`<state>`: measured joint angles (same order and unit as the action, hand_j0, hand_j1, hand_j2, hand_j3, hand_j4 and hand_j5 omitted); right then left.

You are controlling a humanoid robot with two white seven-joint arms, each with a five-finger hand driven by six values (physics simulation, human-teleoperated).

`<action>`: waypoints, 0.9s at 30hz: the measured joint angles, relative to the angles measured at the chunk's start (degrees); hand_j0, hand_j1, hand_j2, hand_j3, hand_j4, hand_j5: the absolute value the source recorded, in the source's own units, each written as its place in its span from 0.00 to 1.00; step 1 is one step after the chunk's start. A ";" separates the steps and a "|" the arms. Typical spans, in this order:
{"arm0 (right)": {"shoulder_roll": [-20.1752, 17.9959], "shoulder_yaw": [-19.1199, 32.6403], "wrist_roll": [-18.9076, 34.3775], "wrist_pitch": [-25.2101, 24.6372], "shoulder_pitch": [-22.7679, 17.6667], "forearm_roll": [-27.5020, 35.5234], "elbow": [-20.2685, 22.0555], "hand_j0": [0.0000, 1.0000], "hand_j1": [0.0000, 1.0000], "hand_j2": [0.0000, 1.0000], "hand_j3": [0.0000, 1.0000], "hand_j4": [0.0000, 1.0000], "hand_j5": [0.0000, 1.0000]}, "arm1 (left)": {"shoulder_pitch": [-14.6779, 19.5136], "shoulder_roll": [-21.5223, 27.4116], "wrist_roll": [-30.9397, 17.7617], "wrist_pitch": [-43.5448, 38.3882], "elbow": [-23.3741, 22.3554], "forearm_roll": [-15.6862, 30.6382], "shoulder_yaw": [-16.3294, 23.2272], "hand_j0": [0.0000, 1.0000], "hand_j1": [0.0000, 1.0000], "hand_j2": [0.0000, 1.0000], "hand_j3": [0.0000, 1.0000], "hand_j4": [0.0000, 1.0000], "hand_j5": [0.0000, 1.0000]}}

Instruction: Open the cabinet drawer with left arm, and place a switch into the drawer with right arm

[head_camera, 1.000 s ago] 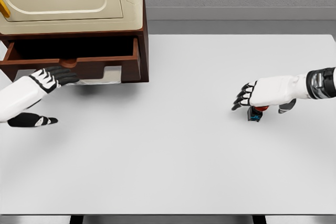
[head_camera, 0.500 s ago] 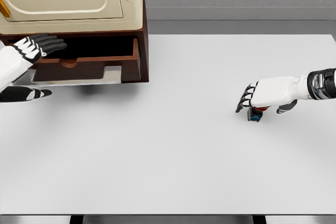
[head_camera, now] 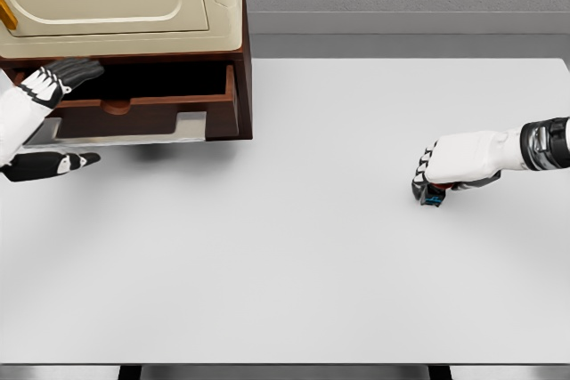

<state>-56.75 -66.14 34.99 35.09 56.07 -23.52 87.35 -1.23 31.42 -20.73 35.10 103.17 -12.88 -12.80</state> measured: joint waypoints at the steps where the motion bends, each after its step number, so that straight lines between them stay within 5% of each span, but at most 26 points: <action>1: 0.00 0.00 0.01 0.01 0.00 0.00 -0.01 0.46 0.46 0.46 0.46 0.46 0.46 | 0.09 -0.30 -0.14 0.00 0.00 0.02 -0.04 1.00 1.00 1.00 1.00 1.00 1.00; 4: -0.04 0.01 0.02 0.02 0.00 0.02 0.00 0.39 0.39 0.39 0.39 0.39 0.39 | -0.09 -1.10 -1.18 0.00 0.00 0.04 -0.45 1.00 1.00 1.00 1.00 1.00 1.00; 17: 1.55 3.85 0.07 0.08 0.61 0.63 -0.11 0.44 0.44 0.44 0.44 0.44 0.44 | -0.09 -2.47 -2.13 0.01 0.00 0.07 -1.13 1.00 1.00 1.00 1.00 1.00 1.00; 27: 13.76 11.90 0.05 0.07 0.88 0.71 -1.17 0.51 0.51 0.51 0.51 0.51 0.51 | -0.09 -2.61 -2.15 0.01 0.00 0.11 -1.34 1.00 1.00 1.00 1.00 1.00 1.00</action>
<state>-42.99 -54.25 35.04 35.16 56.95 -22.81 86.18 -1.32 28.81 -22.88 35.11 103.17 -12.77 -14.14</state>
